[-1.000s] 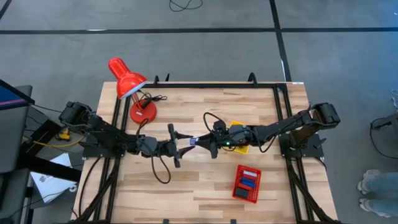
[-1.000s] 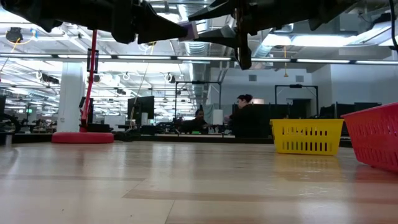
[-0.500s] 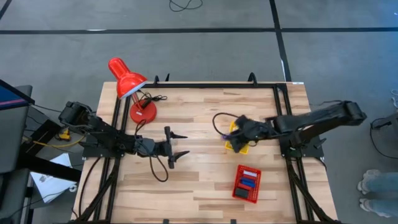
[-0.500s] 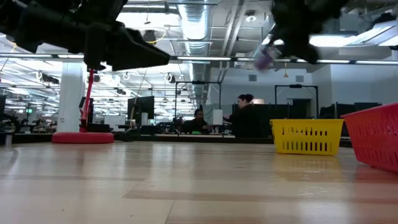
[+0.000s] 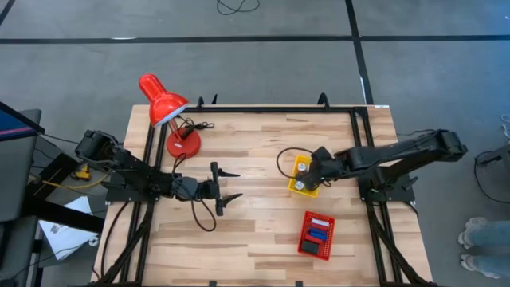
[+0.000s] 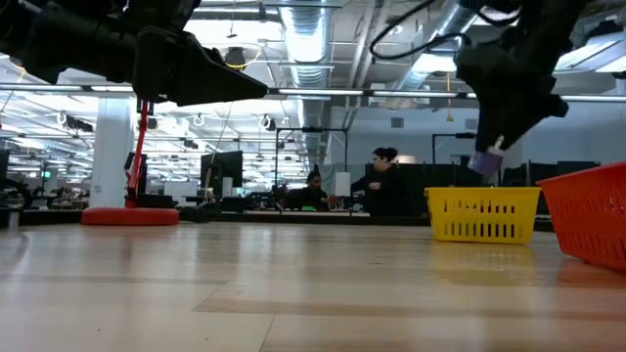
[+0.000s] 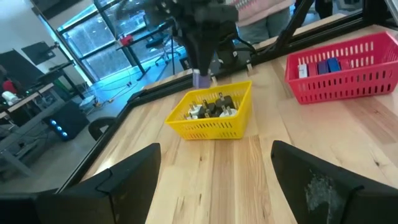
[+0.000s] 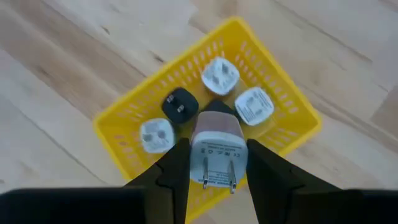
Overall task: Pick & Place Office items
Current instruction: Put the violet charger adapter into the yellow bin
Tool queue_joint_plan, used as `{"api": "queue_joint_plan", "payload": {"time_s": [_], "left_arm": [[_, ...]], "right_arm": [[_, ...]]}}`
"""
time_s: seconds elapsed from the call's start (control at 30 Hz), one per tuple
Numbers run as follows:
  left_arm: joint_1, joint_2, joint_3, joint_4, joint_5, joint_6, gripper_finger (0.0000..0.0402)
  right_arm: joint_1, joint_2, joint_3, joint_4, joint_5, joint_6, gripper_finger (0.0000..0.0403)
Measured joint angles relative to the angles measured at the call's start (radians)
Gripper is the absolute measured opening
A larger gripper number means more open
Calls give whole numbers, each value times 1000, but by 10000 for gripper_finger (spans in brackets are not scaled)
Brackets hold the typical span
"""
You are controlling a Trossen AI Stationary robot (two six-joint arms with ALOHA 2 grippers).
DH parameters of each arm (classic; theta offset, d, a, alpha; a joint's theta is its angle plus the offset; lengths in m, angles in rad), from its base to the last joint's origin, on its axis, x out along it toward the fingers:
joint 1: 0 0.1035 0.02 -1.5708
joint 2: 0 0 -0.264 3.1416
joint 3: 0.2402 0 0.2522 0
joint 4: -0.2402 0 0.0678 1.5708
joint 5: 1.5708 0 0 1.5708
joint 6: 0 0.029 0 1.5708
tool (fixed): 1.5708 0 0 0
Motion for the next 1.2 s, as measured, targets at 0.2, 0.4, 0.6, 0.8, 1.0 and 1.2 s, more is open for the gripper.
{"api": "queue_joint_plan", "payload": {"time_s": [0.2, 0.4, 0.6, 0.8, 1.0, 1.2], "left_arm": [[0, 0, 0, 0, 0, 0, 301], [0, 0, 0, 0, -1, 0, 301], [0, 0, 0, 0, -1, 0, 301], [0, 0, 0, 0, -1, 0, 301], [0, 0, 0, 0, -1, 0, 301], [0, 0, 0, 0, -1, 0, 301]], "right_arm": [[0, 105, 0, -13, -22, -15, 117], [-12, 169, 1, -19, -17, -25, 117], [-32, 162, 1, -47, -31, -24, 117], [-42, 161, -2, -74, -53, -22, 117], [-59, 205, -1, -59, -71, -47, 116], [-72, 286, -1, -56, -104, -78, 117]]}}
